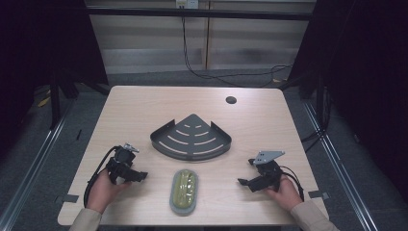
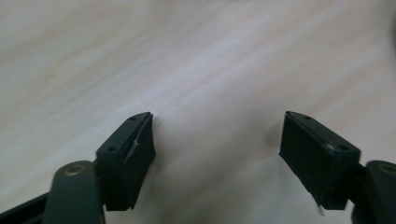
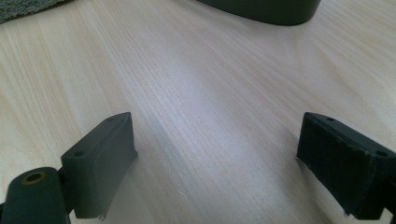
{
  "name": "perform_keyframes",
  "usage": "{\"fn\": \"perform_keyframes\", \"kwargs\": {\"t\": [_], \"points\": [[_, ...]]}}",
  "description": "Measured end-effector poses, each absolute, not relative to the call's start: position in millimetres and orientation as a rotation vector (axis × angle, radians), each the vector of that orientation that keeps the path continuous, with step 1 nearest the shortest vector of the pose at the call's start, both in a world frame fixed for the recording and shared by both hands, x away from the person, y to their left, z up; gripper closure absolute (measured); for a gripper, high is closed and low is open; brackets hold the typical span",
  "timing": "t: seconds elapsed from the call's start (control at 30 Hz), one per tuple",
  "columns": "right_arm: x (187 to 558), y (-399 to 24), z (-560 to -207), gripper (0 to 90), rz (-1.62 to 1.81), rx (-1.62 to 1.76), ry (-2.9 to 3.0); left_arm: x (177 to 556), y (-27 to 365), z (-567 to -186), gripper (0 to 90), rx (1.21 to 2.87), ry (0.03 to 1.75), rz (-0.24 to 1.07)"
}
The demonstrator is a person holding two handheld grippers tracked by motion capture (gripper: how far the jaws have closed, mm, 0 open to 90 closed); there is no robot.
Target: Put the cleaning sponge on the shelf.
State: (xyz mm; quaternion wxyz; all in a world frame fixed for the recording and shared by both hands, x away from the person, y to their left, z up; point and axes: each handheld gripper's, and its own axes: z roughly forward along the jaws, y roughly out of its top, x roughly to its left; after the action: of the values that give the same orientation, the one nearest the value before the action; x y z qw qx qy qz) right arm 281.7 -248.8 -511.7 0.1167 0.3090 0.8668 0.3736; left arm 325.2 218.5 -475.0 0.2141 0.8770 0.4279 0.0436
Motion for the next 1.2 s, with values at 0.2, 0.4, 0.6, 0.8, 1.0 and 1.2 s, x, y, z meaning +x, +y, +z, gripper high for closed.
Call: {"fn": "perform_keyframes", "kwargs": {"t": [0.2, 0.4, 0.6, 0.8, 1.0, 1.2], "points": [[281.7, -248.8, -511.6, 10.7, 1.092, 0.905, 2.538, 321.0, 188.1, -449.0, 27.5, 2.488, 1.256, -0.027], [281.7, -248.7, -511.7, 10.7, 1.092, 0.906, 2.538, 322.8, 160.6, -431.3, 28.1, 2.510, 1.265, -0.110], [281.7, -248.7, -511.7, 10.7, 1.092, 0.906, 2.537, 323.8, 139.3, -423.4, 27.7, 2.510, 1.255, -0.166], [281.6, -248.7, -511.6, 10.7, 1.092, 0.907, 2.537, 321.3, 120.9, -420.1, 28.6, 2.526, 1.218, -0.172], [281.6, -248.7, -511.7, 10.7, 1.092, 0.906, 2.537, 320.2, 106.3, -417.5, 29.7, 2.539, 1.168, -0.197], [281.6, -248.7, -511.6, 10.7, 1.092, 0.907, 2.537, 318.6, 97.3, -412.4, 30.4, 2.556, 1.150, -0.214]]}}
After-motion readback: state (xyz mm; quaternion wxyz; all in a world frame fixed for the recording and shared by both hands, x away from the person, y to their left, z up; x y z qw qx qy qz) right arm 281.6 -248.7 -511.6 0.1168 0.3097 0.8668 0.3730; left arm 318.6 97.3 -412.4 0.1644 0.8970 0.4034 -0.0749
